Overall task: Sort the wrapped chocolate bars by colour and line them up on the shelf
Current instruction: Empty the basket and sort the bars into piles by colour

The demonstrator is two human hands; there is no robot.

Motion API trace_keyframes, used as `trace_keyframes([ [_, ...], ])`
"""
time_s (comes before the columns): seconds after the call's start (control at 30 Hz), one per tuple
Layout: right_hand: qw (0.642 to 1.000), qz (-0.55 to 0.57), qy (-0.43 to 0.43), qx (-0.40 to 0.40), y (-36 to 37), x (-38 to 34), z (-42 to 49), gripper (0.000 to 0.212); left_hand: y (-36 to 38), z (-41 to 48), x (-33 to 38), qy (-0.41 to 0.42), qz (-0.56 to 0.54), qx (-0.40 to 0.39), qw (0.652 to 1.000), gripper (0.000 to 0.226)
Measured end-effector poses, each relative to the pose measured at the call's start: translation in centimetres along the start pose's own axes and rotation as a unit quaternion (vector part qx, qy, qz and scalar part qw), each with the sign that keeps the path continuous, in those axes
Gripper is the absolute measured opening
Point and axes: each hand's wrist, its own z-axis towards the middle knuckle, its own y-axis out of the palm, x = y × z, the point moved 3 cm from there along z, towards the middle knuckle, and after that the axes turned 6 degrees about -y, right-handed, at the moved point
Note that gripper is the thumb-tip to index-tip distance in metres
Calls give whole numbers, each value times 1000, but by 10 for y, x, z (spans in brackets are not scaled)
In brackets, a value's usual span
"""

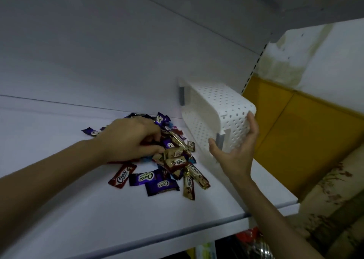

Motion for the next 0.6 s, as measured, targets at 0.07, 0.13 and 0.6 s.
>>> trace_keyframes([
  [0.07, 996, 36, 64, 55, -3, 7, 3, 94, 9, -4, 22, 70, 2, 4, 998, 43],
  [0.13, 971, 92, 175, 136, -7, 17, 6, 85, 19, -10, 39, 124, 11, 20, 992, 36],
  [0.6, 734, 147, 589, 306, -28, 62, -9, 69, 46, -15, 47, 58, -8, -127, 990, 66],
])
